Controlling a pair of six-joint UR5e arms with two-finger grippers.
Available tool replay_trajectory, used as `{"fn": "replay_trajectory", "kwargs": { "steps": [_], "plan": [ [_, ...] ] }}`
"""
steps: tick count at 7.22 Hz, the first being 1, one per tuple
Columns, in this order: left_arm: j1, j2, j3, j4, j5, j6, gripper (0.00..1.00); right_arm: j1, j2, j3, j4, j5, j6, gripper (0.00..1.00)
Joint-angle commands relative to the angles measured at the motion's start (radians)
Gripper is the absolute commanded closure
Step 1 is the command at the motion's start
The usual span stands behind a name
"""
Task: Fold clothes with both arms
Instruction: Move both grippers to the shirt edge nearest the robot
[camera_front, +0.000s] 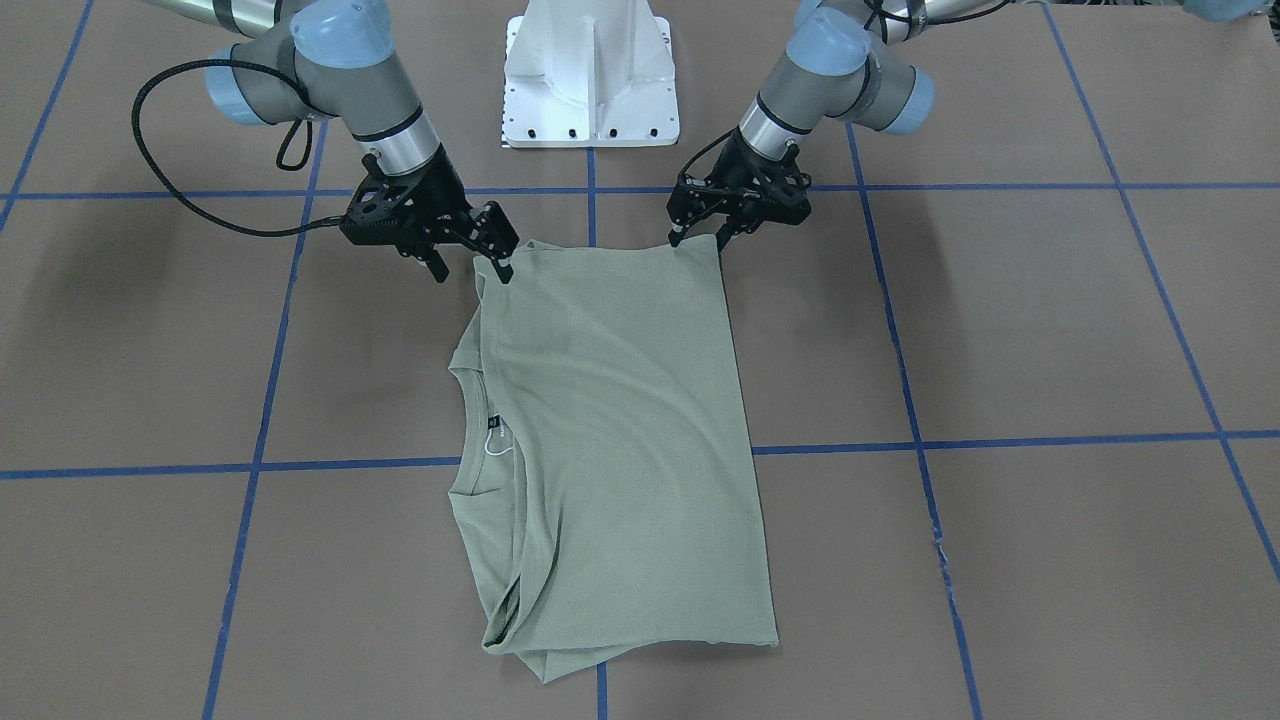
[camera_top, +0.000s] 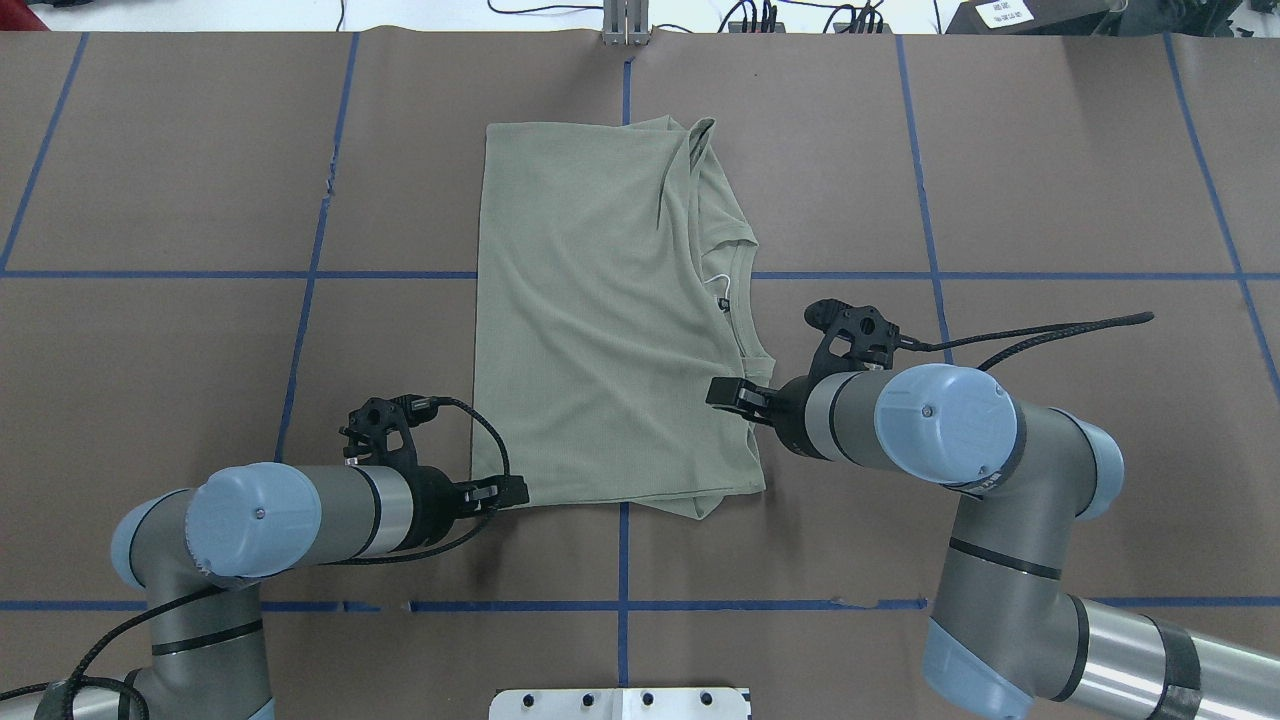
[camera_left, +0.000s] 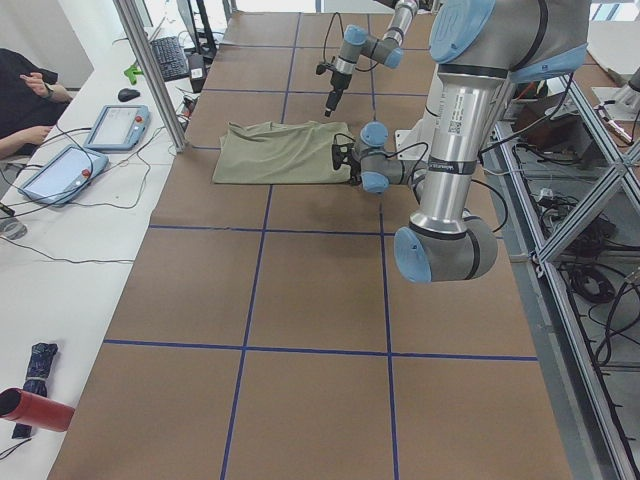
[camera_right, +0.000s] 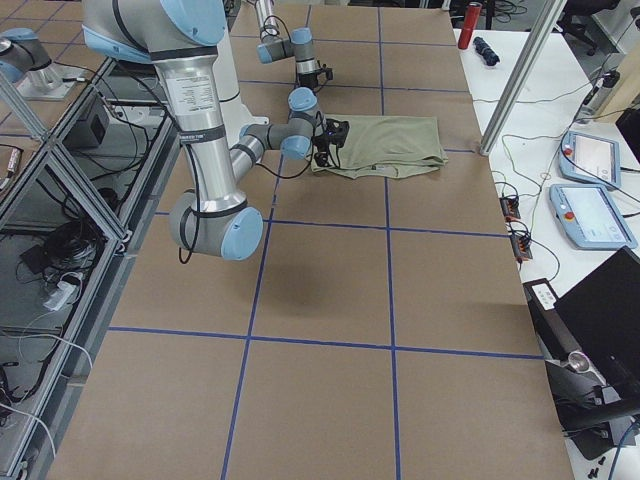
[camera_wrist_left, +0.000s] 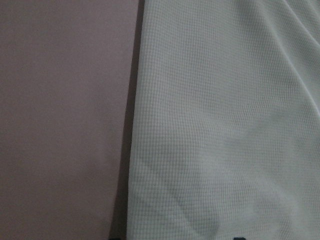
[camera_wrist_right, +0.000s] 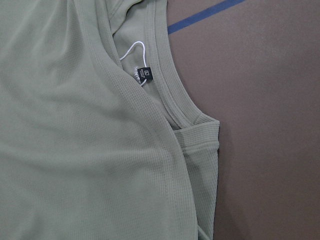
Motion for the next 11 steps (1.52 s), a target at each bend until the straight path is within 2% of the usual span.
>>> {"fn": "replay_trajectory", "kwargs": {
  "steps": [1,2,3,4,5,7,11],
  "plan": [
    [0.002,0.0,-0.002,0.0,0.0,0.0,0.86,-0.012,-0.001,-0.007,-0.002,-0.015,0.002,0.0],
    [0.006,0.0,-0.003,0.0,0.0,0.0,1.0,-0.046,-0.001,-0.01,-0.011,-0.078,0.035,0.0],
    [0.006,0.001,-0.011,0.0,-0.002,0.002,1.0,-0.057,0.015,-0.011,-0.04,-0.083,0.142,0.01],
    [0.006,0.001,-0.014,0.0,-0.005,0.002,1.0,-0.063,0.08,-0.007,-0.204,-0.074,0.225,0.01],
    [0.006,0.0,-0.014,0.0,-0.005,0.002,1.0,-0.065,0.123,-0.007,-0.294,-0.072,0.297,0.02],
    [0.006,0.0,-0.016,0.0,-0.008,0.002,1.0,-0.101,0.125,-0.02,-0.291,-0.077,0.371,0.02],
    [0.005,0.0,-0.025,0.0,-0.01,0.002,1.0,-0.123,0.127,-0.063,-0.284,-0.088,0.387,0.02]
  ]
}}
